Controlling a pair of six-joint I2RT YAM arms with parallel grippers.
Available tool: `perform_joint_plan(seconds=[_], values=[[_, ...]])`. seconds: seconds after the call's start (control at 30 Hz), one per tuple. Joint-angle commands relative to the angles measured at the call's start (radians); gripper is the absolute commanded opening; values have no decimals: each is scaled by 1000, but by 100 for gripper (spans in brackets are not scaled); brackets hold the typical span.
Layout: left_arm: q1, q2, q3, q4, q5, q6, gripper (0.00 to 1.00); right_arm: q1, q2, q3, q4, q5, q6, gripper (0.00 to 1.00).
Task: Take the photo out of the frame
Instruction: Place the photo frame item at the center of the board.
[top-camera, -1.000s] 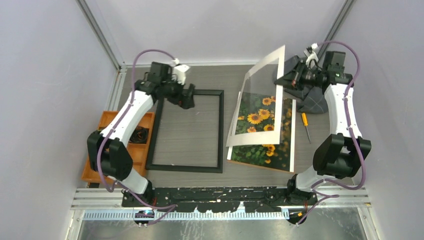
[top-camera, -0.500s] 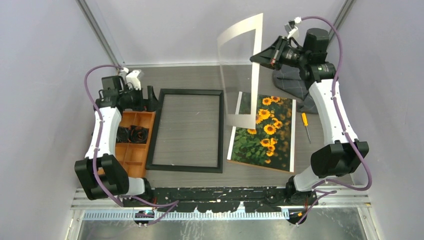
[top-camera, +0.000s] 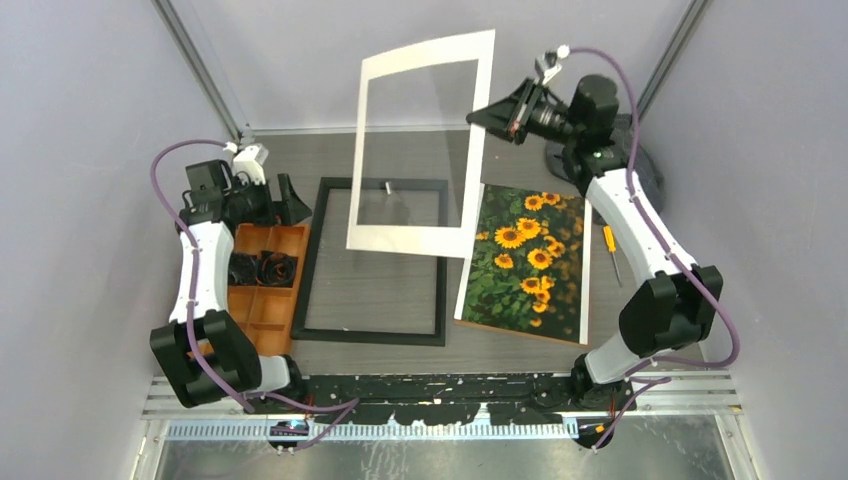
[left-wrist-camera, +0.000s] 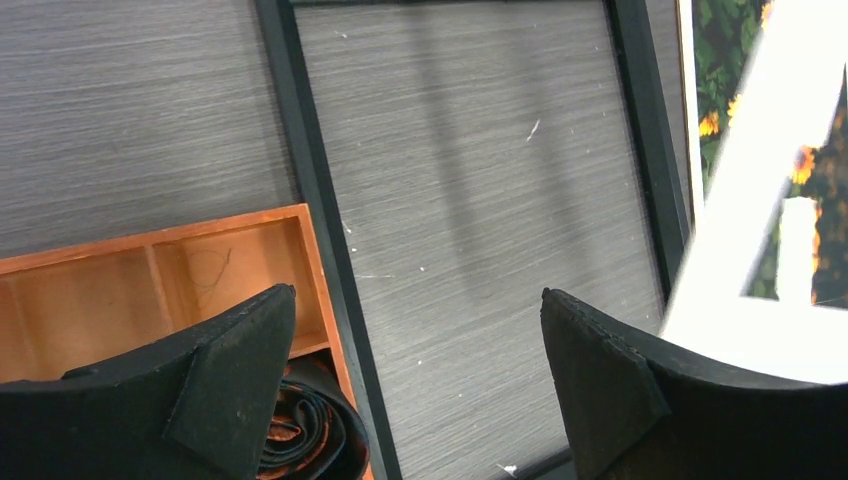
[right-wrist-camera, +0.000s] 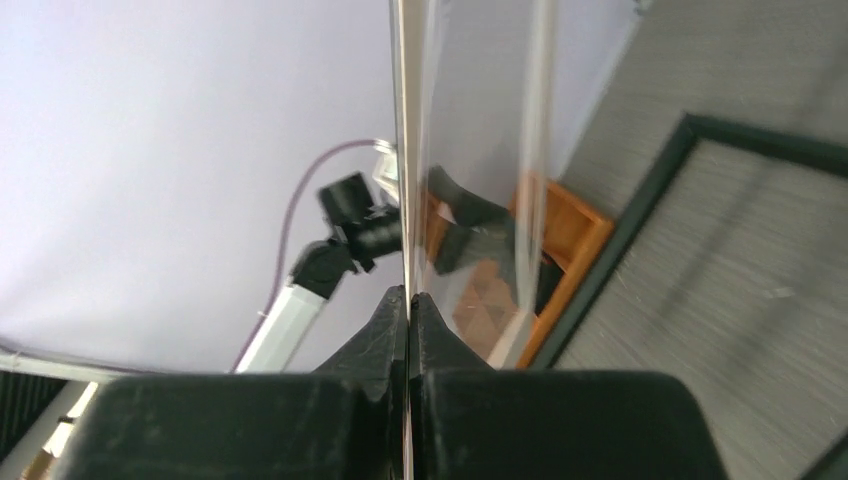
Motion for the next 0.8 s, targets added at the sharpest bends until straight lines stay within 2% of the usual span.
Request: perform_joint_plan(seconds=[0.0, 0.07, 0.13, 0.4, 0.77], values=[[40, -37, -3, 56, 63, -27, 94, 9, 41, -232, 151, 49, -13, 1], [47, -45, -10, 68, 70, -35, 94, 8, 85, -353, 210, 75, -75, 1], [48, -47, -13, 73, 75, -38, 94, 6, 132, -399, 229, 96, -110, 1], [53, -46, -18, 75, 101, -47, 94, 20, 334, -398, 147, 139, -252, 1], [54, -28, -26, 83, 134, -59, 94, 78, 449, -353, -20, 164, -413, 1]])
